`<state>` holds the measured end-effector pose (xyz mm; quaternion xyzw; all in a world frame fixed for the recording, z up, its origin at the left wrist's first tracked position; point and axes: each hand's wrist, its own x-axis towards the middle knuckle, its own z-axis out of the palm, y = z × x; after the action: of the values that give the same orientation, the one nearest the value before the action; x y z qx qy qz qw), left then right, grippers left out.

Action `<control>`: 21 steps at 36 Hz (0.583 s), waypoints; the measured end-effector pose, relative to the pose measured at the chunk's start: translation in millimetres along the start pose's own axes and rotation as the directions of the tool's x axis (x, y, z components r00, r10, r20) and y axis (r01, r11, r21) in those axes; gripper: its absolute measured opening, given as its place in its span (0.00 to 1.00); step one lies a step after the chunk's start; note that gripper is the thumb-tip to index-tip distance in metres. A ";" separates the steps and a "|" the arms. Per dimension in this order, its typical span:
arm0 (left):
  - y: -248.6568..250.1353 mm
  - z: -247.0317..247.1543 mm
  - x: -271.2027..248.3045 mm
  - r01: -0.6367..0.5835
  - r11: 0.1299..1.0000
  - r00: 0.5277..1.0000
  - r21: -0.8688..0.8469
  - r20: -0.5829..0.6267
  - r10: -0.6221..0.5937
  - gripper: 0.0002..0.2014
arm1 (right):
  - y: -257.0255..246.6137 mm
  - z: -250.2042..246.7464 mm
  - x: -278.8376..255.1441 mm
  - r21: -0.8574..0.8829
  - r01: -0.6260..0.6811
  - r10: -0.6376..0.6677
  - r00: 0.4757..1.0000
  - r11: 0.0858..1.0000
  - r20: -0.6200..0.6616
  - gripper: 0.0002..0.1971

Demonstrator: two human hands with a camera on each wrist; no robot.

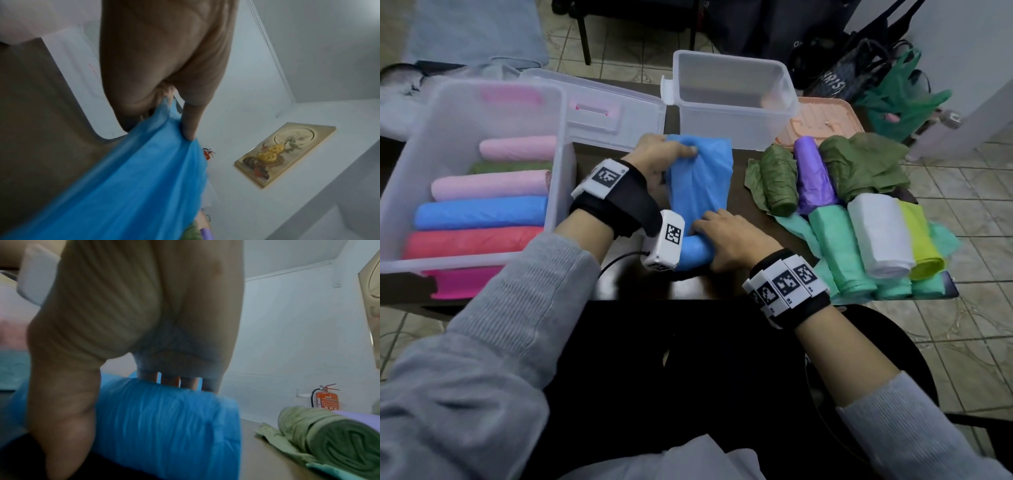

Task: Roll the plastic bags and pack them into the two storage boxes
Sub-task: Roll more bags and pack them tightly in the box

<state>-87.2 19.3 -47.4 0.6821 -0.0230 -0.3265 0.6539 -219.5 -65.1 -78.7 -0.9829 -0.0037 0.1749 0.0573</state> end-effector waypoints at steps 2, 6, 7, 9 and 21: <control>9.2 4.3 0.6 -0.041 0.999 0.999 -0.033 -0.037 0.039 0.05 | -0.4 0.7 0.1 0.013 -0.004 0.004 1.000 1.000 0.005 0.27; 26.8 5.8 3.7 -0.207 0.977 0.949 0.057 -0.229 0.215 0.08 | -1.5 1.8 1.2 0.085 -0.030 0.026 0.999 0.996 0.040 0.25; 30.2 5.6 1.9 -0.267 0.936 0.912 0.227 -0.252 0.322 0.09 | -1.7 1.5 1.4 0.101 -0.037 0.032 0.998 0.994 0.051 0.25; 33.0 6.6 -3.4 -0.368 0.749 0.851 0.551 -0.124 0.510 0.11 | -1.6 0.9 1.8 0.123 -0.049 0.041 0.997 0.991 0.066 0.25; -41.4 9.4 5.5 -0.324 -0.009 0.926 0.946 0.315 -0.208 0.32 | -0.1 2.5 0.5 0.119 -0.058 0.050 0.996 0.991 0.070 0.22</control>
<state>-103.7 14.4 -86.7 0.8643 -0.3987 -0.3052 -0.0302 -219.9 -64.8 -81.2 -0.9709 0.0315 0.2093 0.1119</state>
